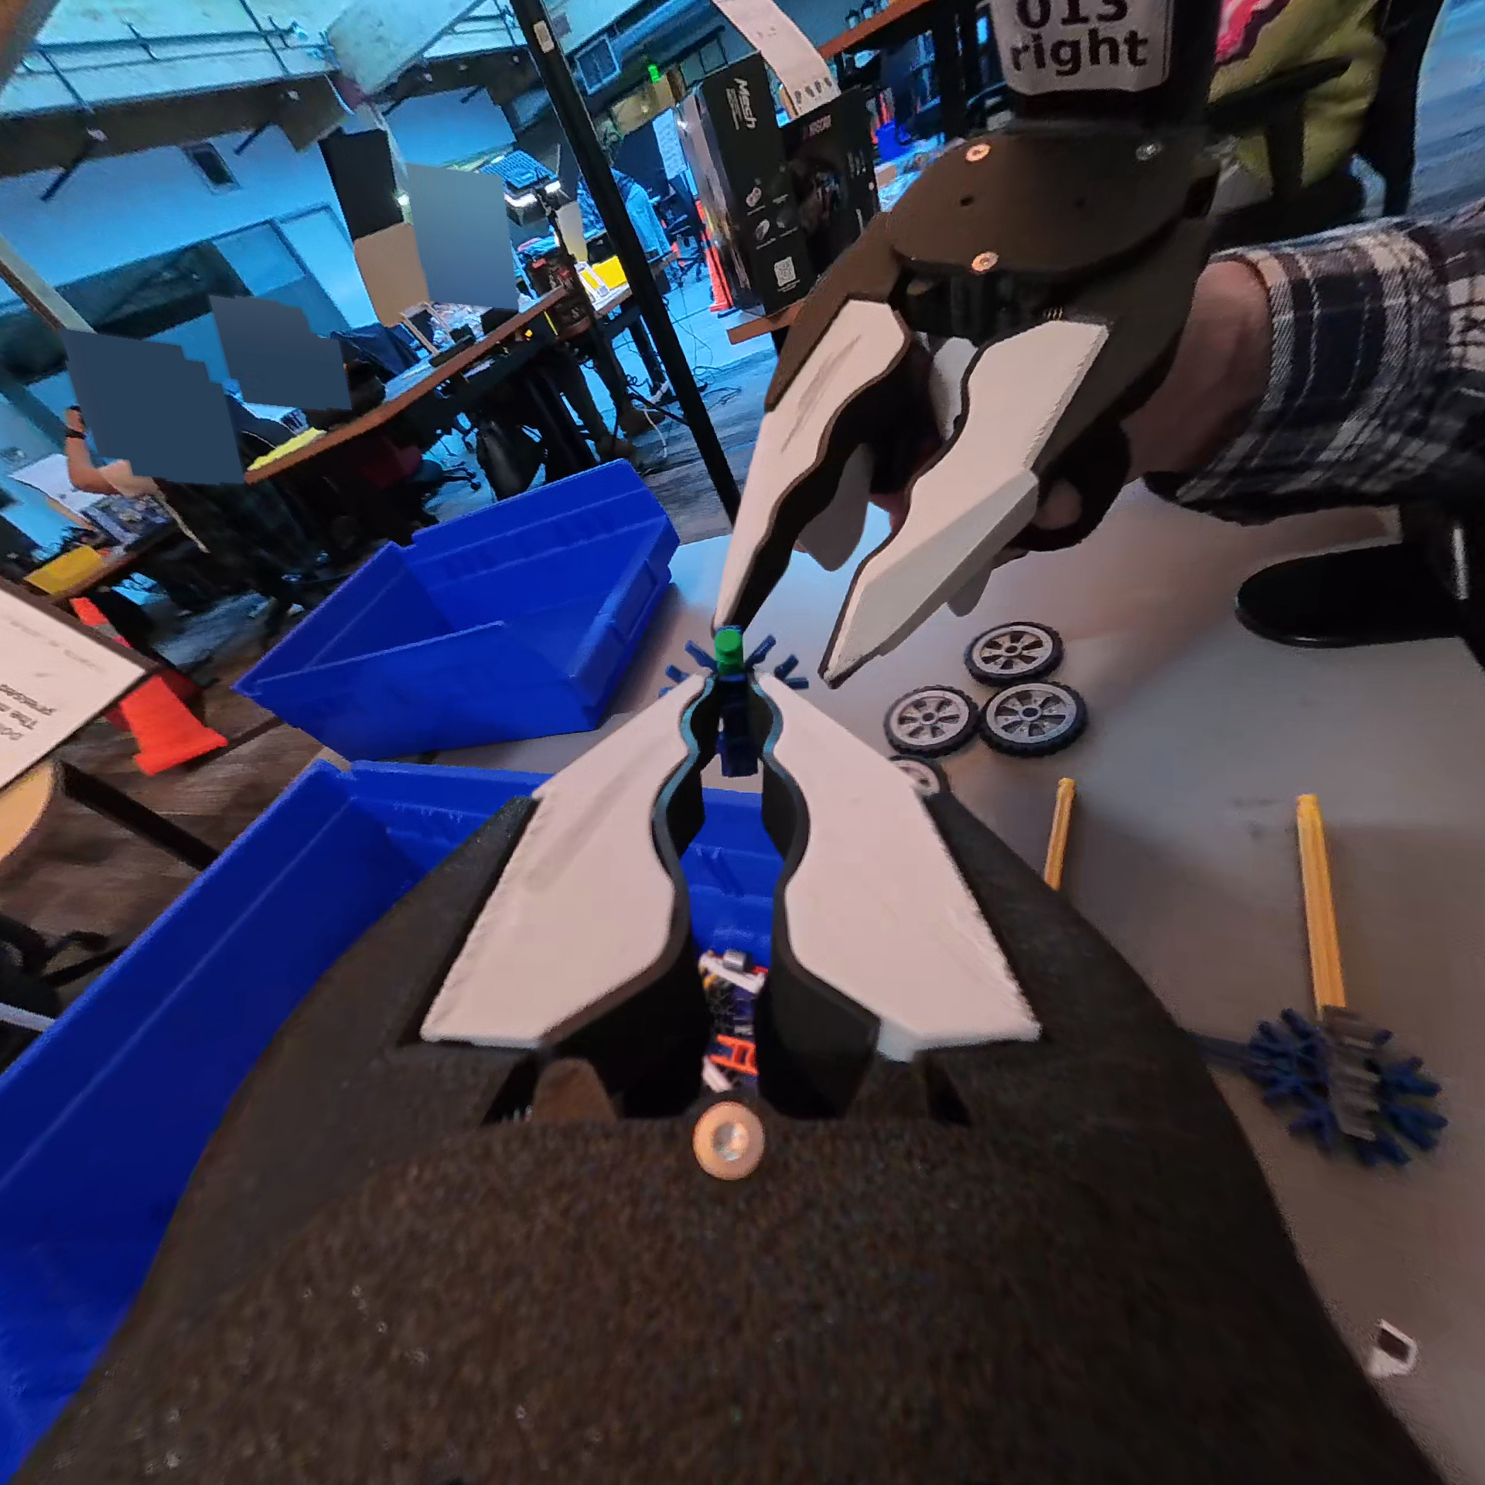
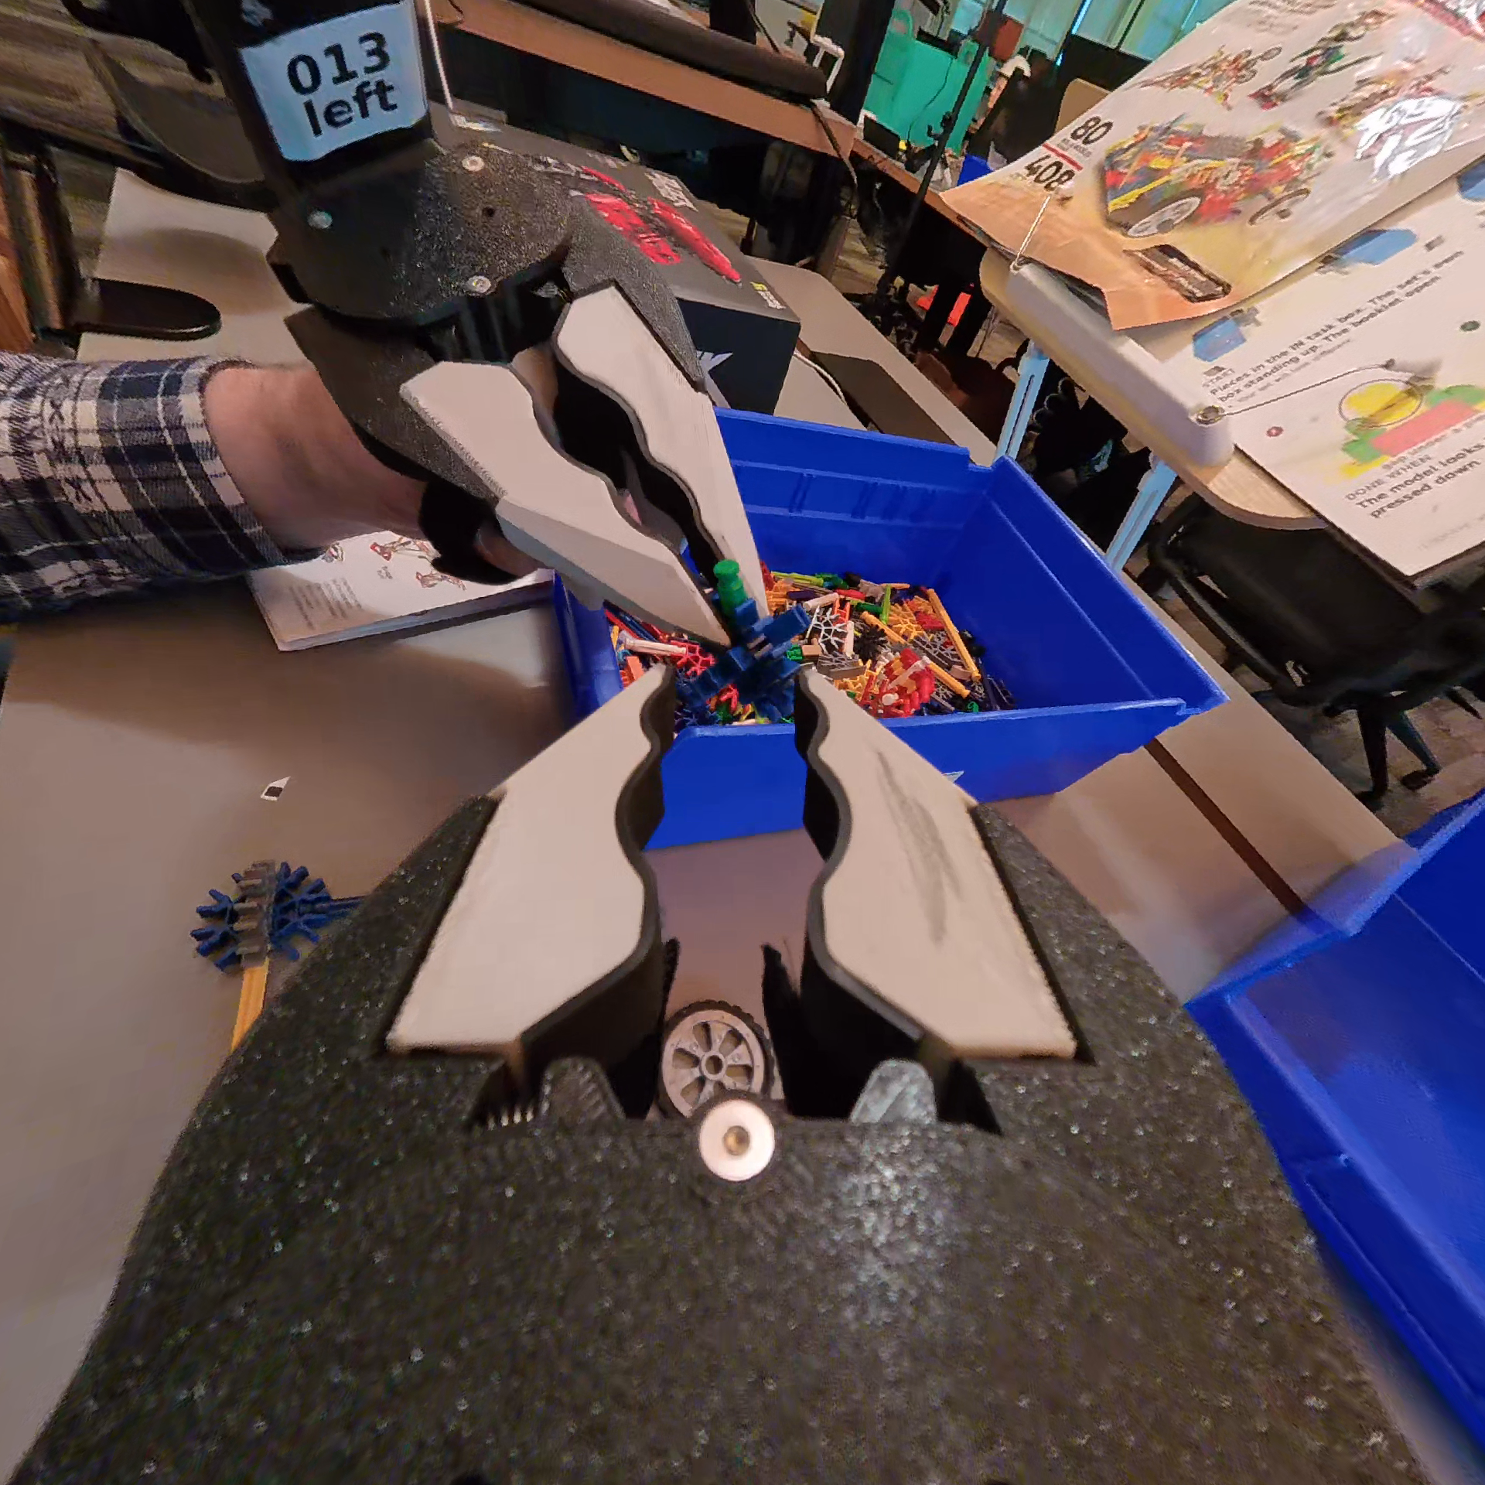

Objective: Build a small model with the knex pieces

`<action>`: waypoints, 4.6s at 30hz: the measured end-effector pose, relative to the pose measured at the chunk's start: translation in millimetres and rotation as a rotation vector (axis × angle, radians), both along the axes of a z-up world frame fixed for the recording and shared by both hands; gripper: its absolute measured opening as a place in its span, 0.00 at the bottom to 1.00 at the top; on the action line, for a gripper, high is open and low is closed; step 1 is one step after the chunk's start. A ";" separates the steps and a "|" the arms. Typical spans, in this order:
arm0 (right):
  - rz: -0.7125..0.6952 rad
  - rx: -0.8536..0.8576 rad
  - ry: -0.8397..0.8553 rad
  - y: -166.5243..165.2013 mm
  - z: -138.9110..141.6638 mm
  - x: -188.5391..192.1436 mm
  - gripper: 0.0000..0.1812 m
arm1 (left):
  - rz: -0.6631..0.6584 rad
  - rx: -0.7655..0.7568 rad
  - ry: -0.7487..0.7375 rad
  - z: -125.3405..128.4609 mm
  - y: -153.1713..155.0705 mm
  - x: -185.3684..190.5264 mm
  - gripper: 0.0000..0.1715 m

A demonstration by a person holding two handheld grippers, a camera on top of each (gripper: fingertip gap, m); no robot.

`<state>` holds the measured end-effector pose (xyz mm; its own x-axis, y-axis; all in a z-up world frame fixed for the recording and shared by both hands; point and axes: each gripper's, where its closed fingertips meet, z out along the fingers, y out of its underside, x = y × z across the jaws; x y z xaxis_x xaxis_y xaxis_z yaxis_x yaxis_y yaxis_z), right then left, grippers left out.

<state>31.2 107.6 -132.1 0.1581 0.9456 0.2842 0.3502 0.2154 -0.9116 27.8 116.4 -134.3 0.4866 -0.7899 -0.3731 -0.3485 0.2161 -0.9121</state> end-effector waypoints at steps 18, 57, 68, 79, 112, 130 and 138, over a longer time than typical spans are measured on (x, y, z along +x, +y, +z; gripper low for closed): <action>-0.018 0.036 0.022 0.4 6.2 2.6 0.12 | 0.067 0.091 0.109 -7.6 4.6 1.6 0.02; -0.046 0.041 0.002 5.9 2.7 3.7 0.00 | 0.082 0.121 0.194 -16.4 4.8 10.2 0.02; -0.043 0.041 -0.029 7.0 -5.5 1.6 0.00 | 0.096 0.119 0.202 -16.9 7.5 9.0 0.02; -0.047 0.056 -0.031 8.5 -11.1 -1.4 0.00 | 0.097 0.122 0.205 -15.9 7.4 9.1 0.02; -0.006 0.026 0.053 -1.7 15.4 2.9 0.00 | -0.225 -0.266 -0.279 15.5 -12.2 -6.8 0.02; 0.058 -0.045 0.048 -14.3 10.5 -2.2 0.06 | -0.253 -0.241 -0.231 10.4 -18.7 -3.3 0.02; 0.078 -0.099 0.082 -16.5 14.1 -2.0 0.06 | -0.268 -0.242 -0.208 7.2 -21.9 -1.2 0.02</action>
